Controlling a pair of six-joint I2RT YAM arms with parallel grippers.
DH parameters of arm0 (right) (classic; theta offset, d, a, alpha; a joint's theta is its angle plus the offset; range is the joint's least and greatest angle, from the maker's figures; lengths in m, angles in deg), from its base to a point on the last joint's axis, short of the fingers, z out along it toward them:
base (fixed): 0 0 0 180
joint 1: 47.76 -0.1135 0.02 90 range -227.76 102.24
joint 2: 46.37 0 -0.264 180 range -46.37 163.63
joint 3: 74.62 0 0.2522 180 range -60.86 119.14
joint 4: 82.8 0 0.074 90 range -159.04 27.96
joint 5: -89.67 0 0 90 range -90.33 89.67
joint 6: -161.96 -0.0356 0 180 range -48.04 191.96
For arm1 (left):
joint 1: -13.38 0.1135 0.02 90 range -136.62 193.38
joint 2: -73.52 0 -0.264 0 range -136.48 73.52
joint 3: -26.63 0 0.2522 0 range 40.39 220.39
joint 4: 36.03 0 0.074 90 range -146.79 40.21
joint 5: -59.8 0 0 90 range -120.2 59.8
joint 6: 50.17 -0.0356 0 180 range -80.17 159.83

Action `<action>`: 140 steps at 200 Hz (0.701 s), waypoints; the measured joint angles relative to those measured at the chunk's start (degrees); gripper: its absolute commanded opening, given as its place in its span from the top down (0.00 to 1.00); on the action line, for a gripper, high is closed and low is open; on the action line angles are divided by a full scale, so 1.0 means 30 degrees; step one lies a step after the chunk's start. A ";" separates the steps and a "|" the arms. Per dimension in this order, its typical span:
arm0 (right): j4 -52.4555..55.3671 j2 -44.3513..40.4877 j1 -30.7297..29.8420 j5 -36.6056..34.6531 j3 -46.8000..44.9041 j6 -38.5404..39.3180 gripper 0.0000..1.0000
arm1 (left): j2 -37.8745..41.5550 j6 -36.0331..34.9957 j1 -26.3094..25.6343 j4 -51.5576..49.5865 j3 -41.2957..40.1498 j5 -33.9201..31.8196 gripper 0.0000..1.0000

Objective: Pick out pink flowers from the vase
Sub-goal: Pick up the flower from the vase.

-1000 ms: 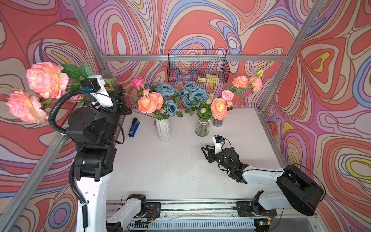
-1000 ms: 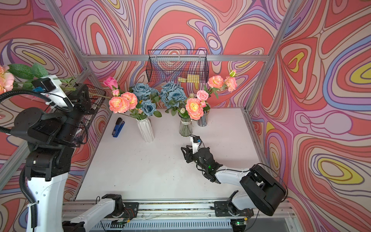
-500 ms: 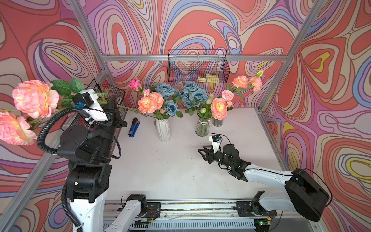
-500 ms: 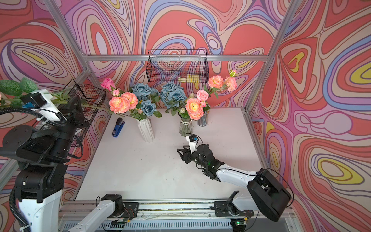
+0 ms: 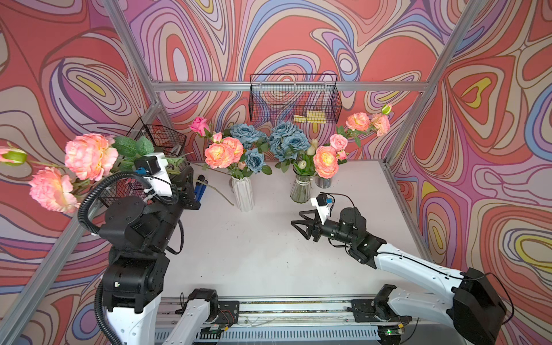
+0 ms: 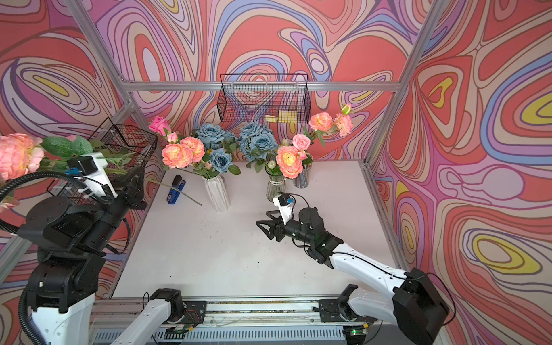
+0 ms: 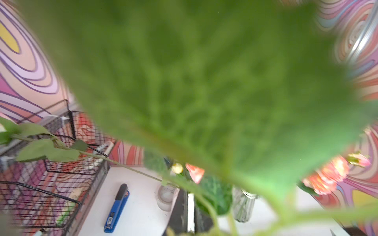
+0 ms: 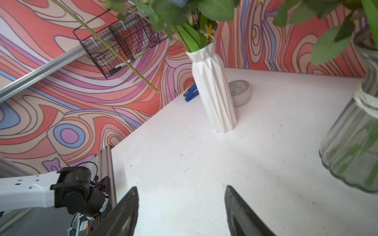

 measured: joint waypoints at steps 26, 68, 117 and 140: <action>0.0627 -0.0510 0.0000 0.0962 0.0758 0.0204 0.30 | 0.1064 0.0561 0.0000 0.0408 -0.1902 0.3687 1.00; 0.3009 -0.0831 0.0000 0.1756 0.2484 0.1231 0.30 | 0.1967 0.1435 0.0000 0.1887 -0.4284 0.8604 1.00; 0.5610 -0.1923 -0.0007 0.2630 0.4284 0.2273 0.33 | 0.2572 0.3308 0.0000 0.6819 -0.6863 1.1693 1.00; 0.6674 -0.2018 -0.0066 0.3075 0.5544 0.2681 0.34 | 0.2390 0.4204 -0.0007 0.9435 -0.7686 1.2247 1.00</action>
